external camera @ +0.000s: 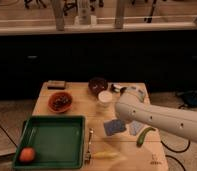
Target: Place sponge in tray
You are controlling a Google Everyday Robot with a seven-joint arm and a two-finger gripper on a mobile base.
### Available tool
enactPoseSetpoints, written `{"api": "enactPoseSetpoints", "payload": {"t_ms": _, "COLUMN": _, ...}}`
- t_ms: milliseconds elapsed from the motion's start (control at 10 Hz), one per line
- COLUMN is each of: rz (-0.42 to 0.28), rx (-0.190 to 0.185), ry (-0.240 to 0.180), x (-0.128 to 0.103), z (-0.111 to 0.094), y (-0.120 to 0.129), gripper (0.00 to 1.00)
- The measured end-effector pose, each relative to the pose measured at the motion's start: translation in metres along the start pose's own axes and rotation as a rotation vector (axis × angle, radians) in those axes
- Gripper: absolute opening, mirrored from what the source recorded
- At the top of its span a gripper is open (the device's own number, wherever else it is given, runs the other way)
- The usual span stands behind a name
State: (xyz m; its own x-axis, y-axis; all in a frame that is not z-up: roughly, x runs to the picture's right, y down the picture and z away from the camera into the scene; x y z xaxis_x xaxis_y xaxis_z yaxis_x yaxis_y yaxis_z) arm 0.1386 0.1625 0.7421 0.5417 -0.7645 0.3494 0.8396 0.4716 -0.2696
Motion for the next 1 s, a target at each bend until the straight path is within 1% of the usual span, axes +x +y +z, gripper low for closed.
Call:
{"api": "enactPoseSetpoints", "payload": {"t_ms": 300, "rz": -0.037, "rx": -0.006, "ry": -0.001, "x": -0.001, "z": 0.001, "y": -0.001, "gripper": 0.01}}
{"api": "enactPoseSetpoints", "payload": {"t_ms": 1000, "rz": -0.142, "rx": -0.001, "ry": -0.002, "x": -0.008, "z": 0.001, "y": -0.018, "gripper": 0.01}}
